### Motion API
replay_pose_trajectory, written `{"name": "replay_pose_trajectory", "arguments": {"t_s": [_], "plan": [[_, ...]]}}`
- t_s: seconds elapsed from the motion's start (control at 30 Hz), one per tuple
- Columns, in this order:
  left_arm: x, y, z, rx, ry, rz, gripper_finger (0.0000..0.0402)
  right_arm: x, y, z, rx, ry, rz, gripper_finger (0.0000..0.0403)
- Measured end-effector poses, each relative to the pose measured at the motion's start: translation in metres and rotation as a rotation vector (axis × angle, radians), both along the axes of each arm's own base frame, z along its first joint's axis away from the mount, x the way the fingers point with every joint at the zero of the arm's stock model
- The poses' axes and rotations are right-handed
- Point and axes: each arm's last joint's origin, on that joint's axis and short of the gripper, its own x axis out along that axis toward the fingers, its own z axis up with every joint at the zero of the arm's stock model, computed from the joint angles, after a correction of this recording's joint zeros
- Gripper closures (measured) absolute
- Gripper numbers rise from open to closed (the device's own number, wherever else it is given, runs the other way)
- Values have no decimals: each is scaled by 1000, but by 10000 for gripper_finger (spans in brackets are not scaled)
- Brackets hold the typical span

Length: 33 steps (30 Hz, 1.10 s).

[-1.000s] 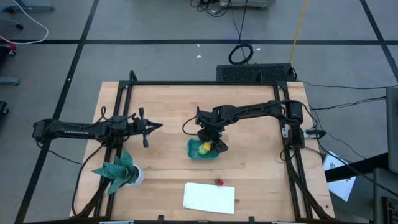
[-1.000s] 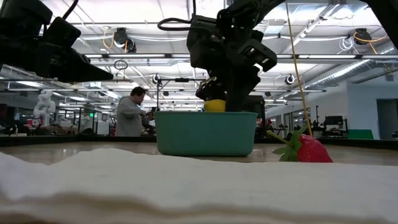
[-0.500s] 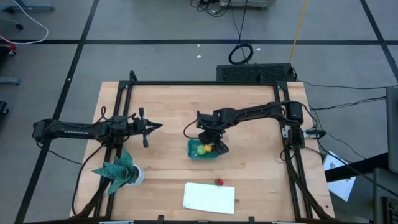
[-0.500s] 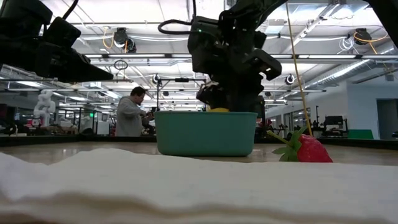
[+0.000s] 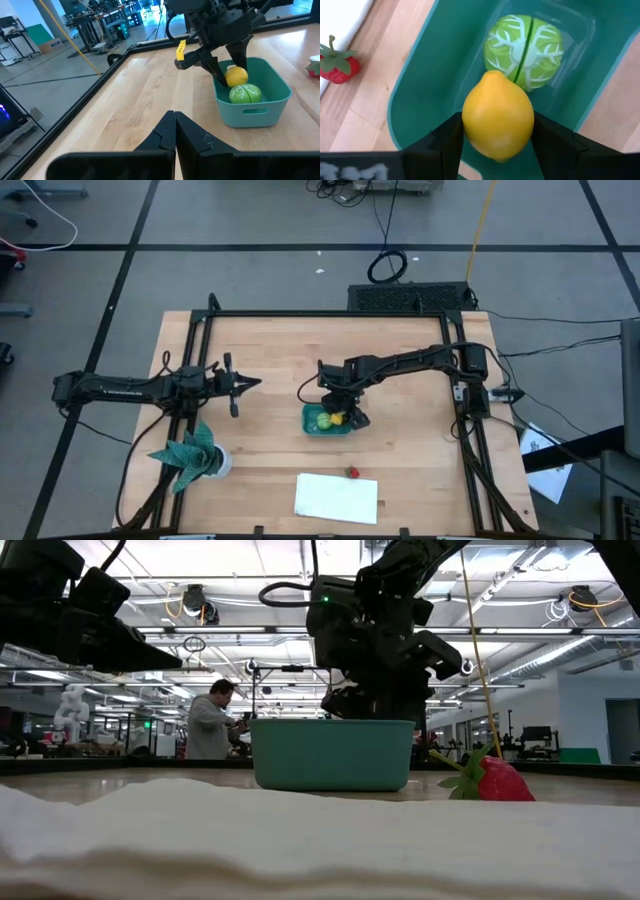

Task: Pick and placing Produce into tupperware
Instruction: Put the lemon into the green bin

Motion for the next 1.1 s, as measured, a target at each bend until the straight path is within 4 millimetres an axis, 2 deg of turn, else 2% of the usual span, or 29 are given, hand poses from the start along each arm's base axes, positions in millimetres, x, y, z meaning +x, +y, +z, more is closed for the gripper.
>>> {"name": "replay_pose_trajectory", "arguments": {"t_s": [1.1], "plan": [[0, 0, 0, -3, -1, 1, 401, 6, -1, -2, -51, -66, 32, 211]]}}
